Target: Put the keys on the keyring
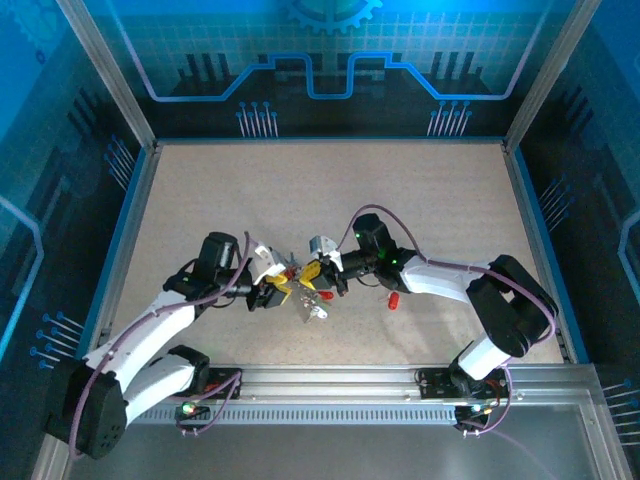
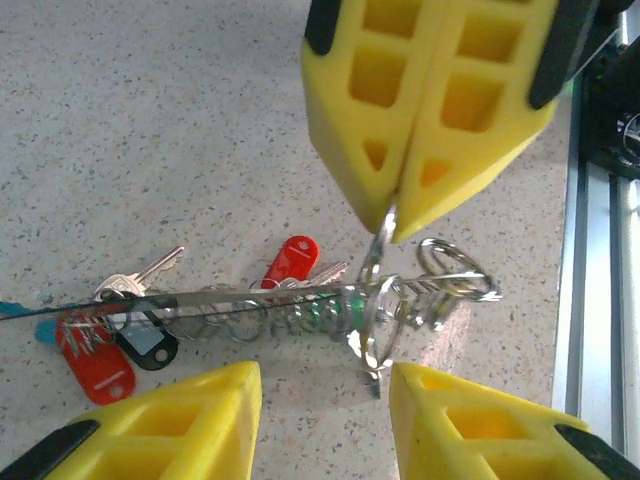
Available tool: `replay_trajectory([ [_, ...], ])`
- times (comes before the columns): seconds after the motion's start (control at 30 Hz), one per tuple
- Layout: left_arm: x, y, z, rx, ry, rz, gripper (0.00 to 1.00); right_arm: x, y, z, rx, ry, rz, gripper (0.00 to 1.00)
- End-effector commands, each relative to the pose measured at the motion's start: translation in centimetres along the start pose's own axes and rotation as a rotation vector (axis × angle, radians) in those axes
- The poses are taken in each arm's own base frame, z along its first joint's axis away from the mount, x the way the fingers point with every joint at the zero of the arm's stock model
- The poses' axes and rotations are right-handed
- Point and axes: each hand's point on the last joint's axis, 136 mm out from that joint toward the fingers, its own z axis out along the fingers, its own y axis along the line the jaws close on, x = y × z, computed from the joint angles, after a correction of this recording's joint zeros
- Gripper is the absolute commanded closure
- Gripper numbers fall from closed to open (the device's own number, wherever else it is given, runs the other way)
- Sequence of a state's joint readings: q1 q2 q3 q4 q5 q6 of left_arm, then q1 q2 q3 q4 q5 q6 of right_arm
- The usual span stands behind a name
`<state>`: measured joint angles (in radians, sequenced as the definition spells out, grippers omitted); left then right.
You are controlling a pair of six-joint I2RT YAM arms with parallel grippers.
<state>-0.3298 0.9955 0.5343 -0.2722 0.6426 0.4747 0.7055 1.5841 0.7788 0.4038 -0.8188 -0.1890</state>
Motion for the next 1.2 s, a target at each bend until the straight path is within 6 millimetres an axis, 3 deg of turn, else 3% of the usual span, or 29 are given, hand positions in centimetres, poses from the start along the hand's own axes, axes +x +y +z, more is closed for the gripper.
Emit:
replay_trajectory([
  [0.0, -1.5, 0.5, -0.3, -0.01, -0.028, 0.053, 0.58, -1.2, 0.2, -0.2, -0.022, -0.053, -0.043, 1.0],
  [0.13, -2.8, 0.4, 0.2, 0.027, -0.093, 0.093, 0.51, -1.3, 0.3, -0.3, -0.02, -0.058, -0.045, 1.0],
  [0.3, -4.2, -1.0, 0.2, 0.107, -0.162, 0.138, 0.5, -1.2, 0.0, -0.1, -0.009, -0.059, -0.031, 1.0],
  [0.67, -4.3, -4.9, -0.4, 0.172, -0.226, 0.297, 0.5, -2.0, -1.5, 0.3, 0.085, -0.118, 0.016, 1.0],
  [0.9, -4.1, -3.7, -0.9, 0.067, -0.199, 0.278, 0.48, -1.8, -1.5, 0.5, 0.087, -0.109, 0.018, 1.0],
  [1.17, -4.9, -2.0, -3.6, -0.043, -0.249, 0.193, 0.44, -1.0, -1.3, 0.2, 0.103, -0.094, 0.016, 1.0],
])
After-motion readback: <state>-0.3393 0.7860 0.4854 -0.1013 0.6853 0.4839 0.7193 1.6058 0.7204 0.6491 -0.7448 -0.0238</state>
